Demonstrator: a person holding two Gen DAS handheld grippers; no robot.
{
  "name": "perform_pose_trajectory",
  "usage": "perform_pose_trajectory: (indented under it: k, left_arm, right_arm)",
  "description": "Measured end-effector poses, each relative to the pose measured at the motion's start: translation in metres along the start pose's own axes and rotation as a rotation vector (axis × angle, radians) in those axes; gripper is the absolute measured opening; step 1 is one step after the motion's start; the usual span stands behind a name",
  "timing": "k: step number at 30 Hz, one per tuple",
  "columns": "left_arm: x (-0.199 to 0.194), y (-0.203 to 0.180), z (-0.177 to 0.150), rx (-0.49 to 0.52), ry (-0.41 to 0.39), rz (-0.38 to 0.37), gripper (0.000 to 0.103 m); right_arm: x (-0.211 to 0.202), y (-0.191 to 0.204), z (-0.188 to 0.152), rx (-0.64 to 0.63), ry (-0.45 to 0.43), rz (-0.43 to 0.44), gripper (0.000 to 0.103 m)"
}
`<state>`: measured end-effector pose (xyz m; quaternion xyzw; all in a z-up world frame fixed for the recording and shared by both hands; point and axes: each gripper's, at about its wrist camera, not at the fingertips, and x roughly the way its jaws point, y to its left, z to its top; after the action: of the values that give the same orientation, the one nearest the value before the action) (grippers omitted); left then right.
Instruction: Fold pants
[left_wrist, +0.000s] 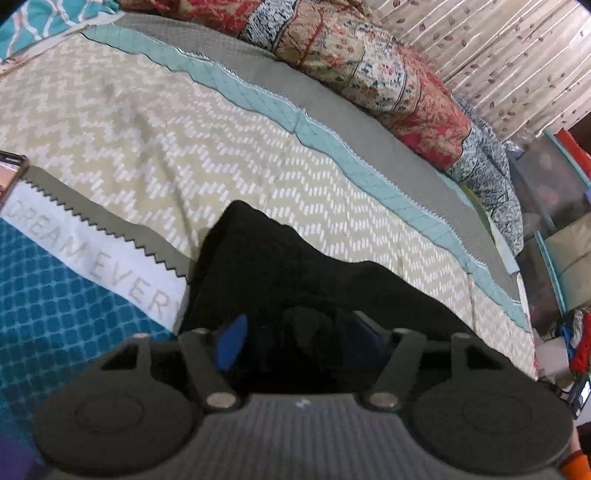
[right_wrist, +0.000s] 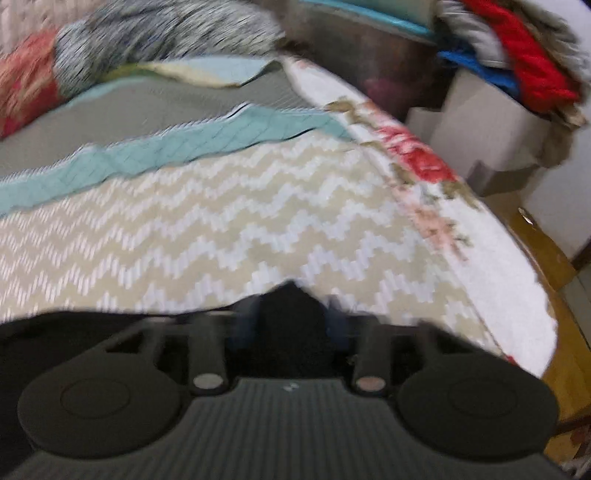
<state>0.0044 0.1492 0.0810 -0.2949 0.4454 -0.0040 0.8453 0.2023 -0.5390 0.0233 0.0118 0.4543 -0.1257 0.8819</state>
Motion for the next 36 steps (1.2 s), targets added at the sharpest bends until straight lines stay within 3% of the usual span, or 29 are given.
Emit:
perform_pose_trajectory:
  k: [1, 2, 3, 6, 11, 15, 17, 19, 22, 24, 25, 26, 29, 32, 34, 36]
  left_arm:
    - [0.005, -0.002, 0.0, 0.007, 0.013, 0.013, 0.016]
    - [0.008, -0.003, -0.001, 0.01, 0.026, 0.014, 0.015]
    - [0.009, -0.004, -0.001, 0.005, 0.026, 0.013, 0.013]
    - [-0.003, -0.009, 0.005, 0.021, -0.027, 0.013, 0.012]
    - [-0.04, -0.007, 0.019, -0.019, -0.11, -0.069, 0.011]
    - [-0.062, -0.005, 0.015, -0.024, -0.149, -0.125, 0.004]
    - [-0.063, -0.001, 0.007, -0.026, -0.128, -0.143, 0.004]
    - [-0.054, 0.0, -0.005, -0.003, -0.089, -0.126, 0.004]
    - [-0.028, 0.007, -0.025, -0.006, 0.016, -0.097, 0.004]
    - [-0.011, 0.012, -0.038, -0.016, 0.083, -0.071, 0.004]
    - [-0.007, 0.013, -0.042, -0.014, 0.101, -0.059, 0.004]
    - [-0.006, 0.013, -0.045, -0.009, 0.107, -0.057, 0.004]
    - [-0.019, 0.013, -0.043, 0.006, 0.081, -0.081, 0.008]
    - [-0.038, 0.017, -0.034, 0.003, 0.019, -0.082, 0.014]
    - [-0.049, 0.027, -0.031, -0.031, -0.017, -0.08, 0.045]
    - [-0.054, 0.036, -0.033, -0.072, -0.041, -0.077, 0.052]
  right_arm:
    - [-0.005, 0.004, 0.0, -0.022, -0.013, -0.009, 0.025]
    - [-0.013, 0.005, 0.001, -0.034, -0.034, 0.0, 0.021]
    - [-0.022, 0.004, 0.004, -0.019, -0.056, 0.021, 0.01]
    - [-0.066, -0.015, 0.024, 0.119, -0.175, 0.106, 0.01]
    - [-0.149, -0.054, 0.054, 0.308, -0.422, 0.249, 0.01]
    - [-0.192, -0.094, 0.037, 0.493, -0.567, 0.357, 0.01]
    - [-0.196, -0.102, 0.017, 0.513, -0.572, 0.349, 0.01]
    - [-0.183, -0.105, -0.013, 0.509, -0.518, 0.286, 0.01]
    - [-0.134, -0.105, -0.066, 0.508, -0.338, 0.171, 0.013]
    - [-0.093, -0.101, -0.103, 0.479, -0.153, 0.045, 0.017]
    - [-0.086, -0.101, -0.12, 0.486, -0.138, 0.019, 0.038]
    - [-0.09, -0.105, -0.133, 0.543, -0.175, 0.013, 0.058]
    - [-0.109, -0.116, -0.144, 0.67, -0.258, -0.001, 0.059]
    - [-0.128, -0.107, -0.132, 0.638, -0.328, -0.009, 0.059]
    - [-0.139, -0.096, -0.125, 0.594, -0.369, 0.028, 0.059]
    - [-0.142, -0.077, -0.118, 0.56, -0.38, 0.097, 0.059]
